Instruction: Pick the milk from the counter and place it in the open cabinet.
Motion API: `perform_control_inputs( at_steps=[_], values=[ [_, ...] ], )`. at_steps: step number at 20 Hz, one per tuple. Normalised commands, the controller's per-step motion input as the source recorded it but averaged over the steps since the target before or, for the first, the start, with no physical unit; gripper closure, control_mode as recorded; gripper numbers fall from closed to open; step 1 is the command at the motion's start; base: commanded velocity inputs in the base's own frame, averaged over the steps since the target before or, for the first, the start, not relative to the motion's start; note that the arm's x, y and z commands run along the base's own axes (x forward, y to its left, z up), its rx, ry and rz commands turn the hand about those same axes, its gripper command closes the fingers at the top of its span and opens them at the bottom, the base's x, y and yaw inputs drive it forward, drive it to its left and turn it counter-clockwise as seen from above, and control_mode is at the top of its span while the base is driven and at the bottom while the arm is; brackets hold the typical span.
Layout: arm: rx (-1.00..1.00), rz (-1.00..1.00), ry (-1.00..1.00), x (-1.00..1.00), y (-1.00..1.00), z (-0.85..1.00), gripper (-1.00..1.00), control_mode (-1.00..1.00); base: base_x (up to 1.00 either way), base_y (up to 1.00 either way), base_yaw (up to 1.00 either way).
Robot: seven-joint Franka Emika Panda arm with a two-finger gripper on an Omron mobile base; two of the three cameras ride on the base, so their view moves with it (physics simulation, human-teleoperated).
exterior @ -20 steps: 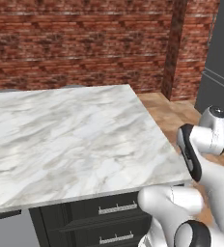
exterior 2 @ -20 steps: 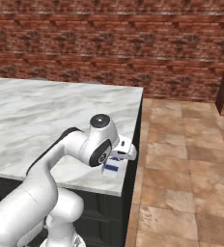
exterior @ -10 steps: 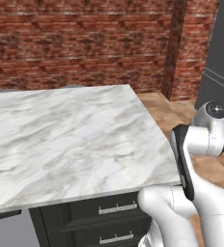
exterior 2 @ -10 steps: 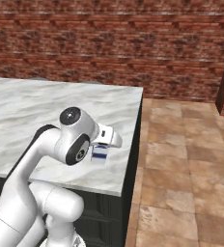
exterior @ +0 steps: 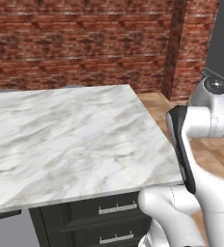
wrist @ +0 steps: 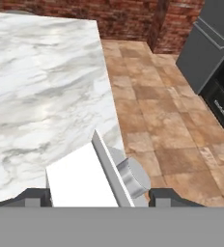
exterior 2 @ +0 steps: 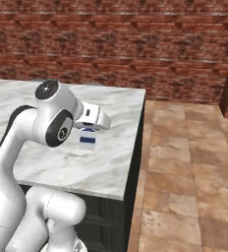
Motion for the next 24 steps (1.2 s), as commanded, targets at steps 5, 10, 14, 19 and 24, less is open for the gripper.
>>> perform_control_inputs(
  at_steps=[5, 10, 14, 19, 24],
  values=[
    [0.00, 0.01, 0.00, -0.23, 0.50, 0.50, 1.00, -1.00, 0.00, 0.00, 0.00],
    [0.00, 0.01, 0.00, -0.39, 0.36, 0.44, 1.00, -1.00, 0.00, 0.00, 0.00],
    [0.00, 0.01, 0.00, -0.45, 0.29, 0.31, 1.00, -1.00, 0.00, 0.00, 0.00],
    [-0.03, 0.04, -0.08, -0.46, 0.32, 0.11, 1.00, -1.00, 0.00, 0.00, 0.00],
    [-0.05, 0.03, -0.09, -0.33, 0.23, 0.06, 1.00, -1.00, 0.00, 0.00, 0.00]
  ],
)
